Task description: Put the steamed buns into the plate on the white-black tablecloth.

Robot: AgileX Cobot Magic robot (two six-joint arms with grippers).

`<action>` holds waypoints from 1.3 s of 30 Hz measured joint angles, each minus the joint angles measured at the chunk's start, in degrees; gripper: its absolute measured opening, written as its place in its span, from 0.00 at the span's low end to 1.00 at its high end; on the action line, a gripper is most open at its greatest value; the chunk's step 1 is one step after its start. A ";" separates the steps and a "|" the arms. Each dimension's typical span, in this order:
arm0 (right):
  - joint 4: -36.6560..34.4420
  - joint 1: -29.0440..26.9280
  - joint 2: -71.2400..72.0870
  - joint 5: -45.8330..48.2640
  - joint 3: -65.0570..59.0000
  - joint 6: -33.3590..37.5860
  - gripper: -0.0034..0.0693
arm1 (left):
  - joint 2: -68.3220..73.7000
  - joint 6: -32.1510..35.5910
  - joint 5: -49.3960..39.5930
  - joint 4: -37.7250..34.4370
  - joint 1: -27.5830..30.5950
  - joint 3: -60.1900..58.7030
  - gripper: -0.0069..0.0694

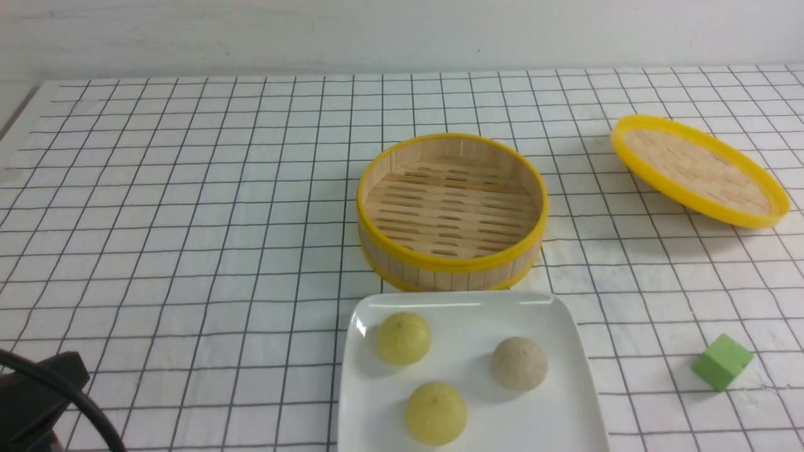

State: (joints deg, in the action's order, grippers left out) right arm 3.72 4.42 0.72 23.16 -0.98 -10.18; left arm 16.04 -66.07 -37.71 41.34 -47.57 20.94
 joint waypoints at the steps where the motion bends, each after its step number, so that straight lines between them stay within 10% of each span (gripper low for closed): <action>1: 0.00 0.00 0.00 0.00 0.00 0.00 0.13 | 0.00 -0.79 0.62 1.17 0.00 -0.47 0.11; 21: 0.00 0.00 0.00 0.00 0.00 0.04 0.17 | -0.61 -3.63 -0.97 0.03 1.02 -0.99 0.13; 34: 0.07 0.00 0.00 0.00 0.00 0.04 0.20 | -12.87 56.33 12.81 -40.31 34.63 -9.81 0.15; 39: 0.07 0.00 0.00 0.00 0.00 0.04 0.21 | -14.38 58.93 14.35 -41.80 44.74 -17.21 0.16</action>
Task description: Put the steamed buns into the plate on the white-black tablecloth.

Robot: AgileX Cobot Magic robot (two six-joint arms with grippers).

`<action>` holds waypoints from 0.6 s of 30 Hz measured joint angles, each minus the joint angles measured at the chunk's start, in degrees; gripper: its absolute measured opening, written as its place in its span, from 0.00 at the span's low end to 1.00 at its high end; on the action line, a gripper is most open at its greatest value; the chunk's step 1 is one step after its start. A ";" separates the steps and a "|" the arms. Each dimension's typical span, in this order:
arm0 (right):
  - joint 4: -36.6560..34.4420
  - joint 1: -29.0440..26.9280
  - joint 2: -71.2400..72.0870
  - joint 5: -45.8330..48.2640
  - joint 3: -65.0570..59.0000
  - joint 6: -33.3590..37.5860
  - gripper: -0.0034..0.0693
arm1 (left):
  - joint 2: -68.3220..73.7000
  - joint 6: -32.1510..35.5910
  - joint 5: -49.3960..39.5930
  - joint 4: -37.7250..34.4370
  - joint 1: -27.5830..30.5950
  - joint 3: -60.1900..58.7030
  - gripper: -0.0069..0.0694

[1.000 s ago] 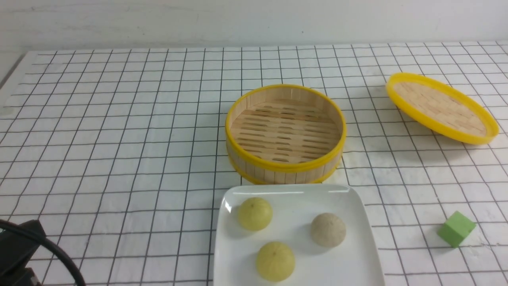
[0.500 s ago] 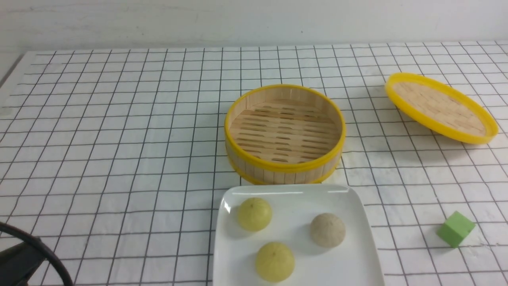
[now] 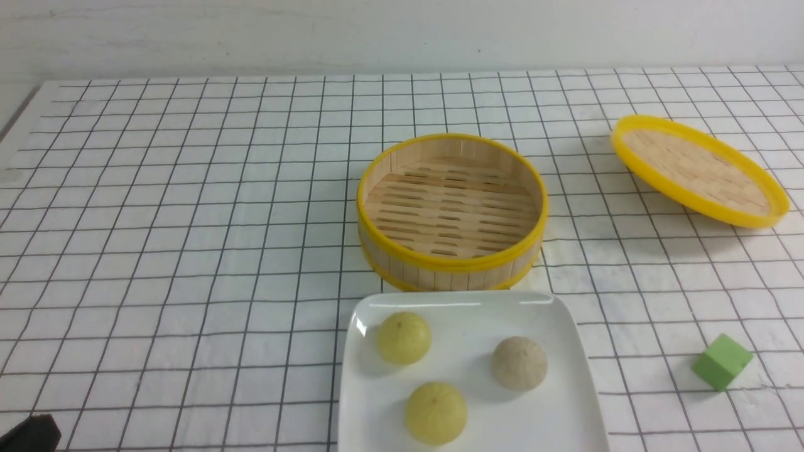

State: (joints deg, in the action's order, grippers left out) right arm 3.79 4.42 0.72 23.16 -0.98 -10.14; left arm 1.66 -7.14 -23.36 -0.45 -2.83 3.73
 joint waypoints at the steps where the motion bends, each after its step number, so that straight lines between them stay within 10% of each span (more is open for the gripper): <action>1: 0.00 0.00 0.00 0.00 0.00 0.00 0.21 | -0.32 -0.93 -0.10 1.54 0.70 -1.09 0.16; 18: -0.05 0.00 0.00 0.00 0.00 0.00 0.23 | -2.36 -7.42 0.54 8.39 -1.65 -4.83 0.18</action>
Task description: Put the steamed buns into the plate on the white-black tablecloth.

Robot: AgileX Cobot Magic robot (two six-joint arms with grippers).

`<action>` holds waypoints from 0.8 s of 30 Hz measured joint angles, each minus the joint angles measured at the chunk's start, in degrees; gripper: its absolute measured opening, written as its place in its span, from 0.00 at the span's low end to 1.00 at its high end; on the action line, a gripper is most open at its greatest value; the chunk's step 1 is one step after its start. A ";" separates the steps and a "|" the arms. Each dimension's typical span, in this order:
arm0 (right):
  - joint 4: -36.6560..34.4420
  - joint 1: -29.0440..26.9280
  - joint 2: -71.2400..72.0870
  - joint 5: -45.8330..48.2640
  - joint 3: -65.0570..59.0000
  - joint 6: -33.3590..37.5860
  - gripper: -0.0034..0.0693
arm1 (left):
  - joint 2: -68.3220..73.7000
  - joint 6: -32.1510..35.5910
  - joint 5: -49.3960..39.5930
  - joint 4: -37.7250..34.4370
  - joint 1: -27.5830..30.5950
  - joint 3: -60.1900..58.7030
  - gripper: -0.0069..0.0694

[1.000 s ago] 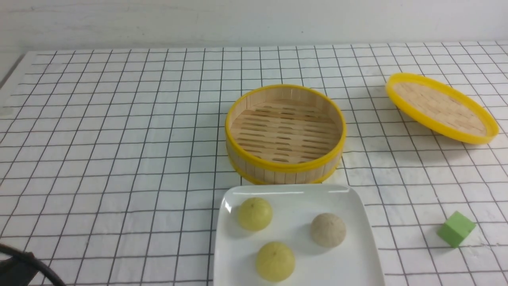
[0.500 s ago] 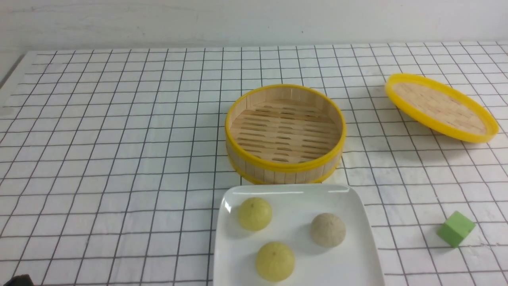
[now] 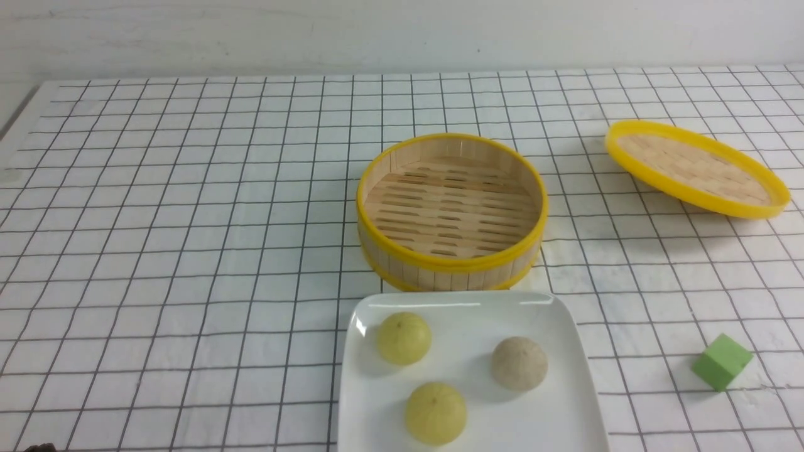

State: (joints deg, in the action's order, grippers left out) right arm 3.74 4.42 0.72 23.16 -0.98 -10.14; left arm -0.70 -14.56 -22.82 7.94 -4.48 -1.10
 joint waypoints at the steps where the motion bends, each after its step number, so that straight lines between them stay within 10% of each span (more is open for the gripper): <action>1: 0.00 0.00 0.00 0.00 0.00 0.00 0.24 | 0.00 0.00 0.05 0.00 0.00 0.00 0.18; 24: 0.00 0.00 0.00 0.00 0.00 0.00 0.26 | 0.00 -0.06 0.11 0.46 0.00 0.00 0.19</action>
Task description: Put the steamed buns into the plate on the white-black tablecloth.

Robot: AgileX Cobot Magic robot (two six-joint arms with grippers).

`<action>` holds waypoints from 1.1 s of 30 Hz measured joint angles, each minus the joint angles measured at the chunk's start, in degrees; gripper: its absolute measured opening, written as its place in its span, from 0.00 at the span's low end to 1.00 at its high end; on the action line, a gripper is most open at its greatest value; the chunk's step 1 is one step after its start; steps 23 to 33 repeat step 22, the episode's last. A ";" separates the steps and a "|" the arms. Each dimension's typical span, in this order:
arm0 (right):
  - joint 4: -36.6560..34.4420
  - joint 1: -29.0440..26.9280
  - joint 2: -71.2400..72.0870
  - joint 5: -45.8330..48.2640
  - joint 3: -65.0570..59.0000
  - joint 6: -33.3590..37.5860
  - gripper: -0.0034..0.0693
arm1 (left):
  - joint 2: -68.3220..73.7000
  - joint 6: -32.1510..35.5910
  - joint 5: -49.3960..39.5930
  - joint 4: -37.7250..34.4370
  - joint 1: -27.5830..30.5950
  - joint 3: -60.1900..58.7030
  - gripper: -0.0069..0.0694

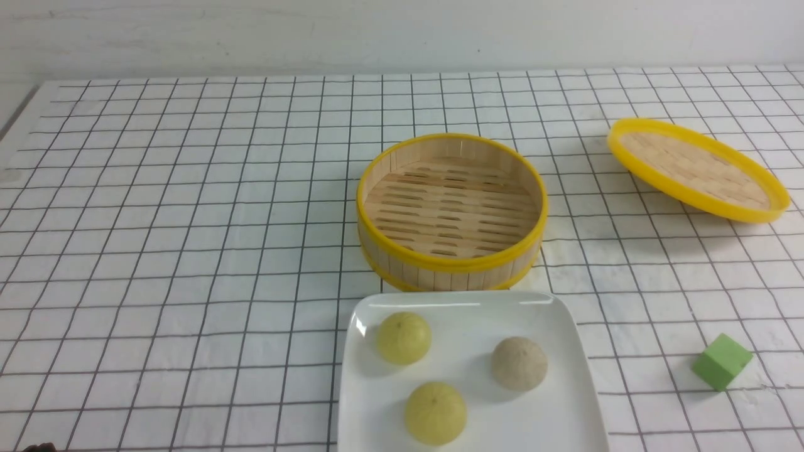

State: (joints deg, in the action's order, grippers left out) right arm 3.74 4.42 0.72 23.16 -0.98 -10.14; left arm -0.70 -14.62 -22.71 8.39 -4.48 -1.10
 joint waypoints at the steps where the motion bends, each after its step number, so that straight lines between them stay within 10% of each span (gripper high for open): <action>1: 0.00 0.00 0.00 0.00 0.00 0.00 0.26 | 0.00 -0.05 0.00 0.00 0.00 0.00 0.19; 33: 0.00 0.00 0.00 0.00 0.00 0.00 0.28 | 0.00 -0.11 0.00 0.00 0.00 0.00 0.20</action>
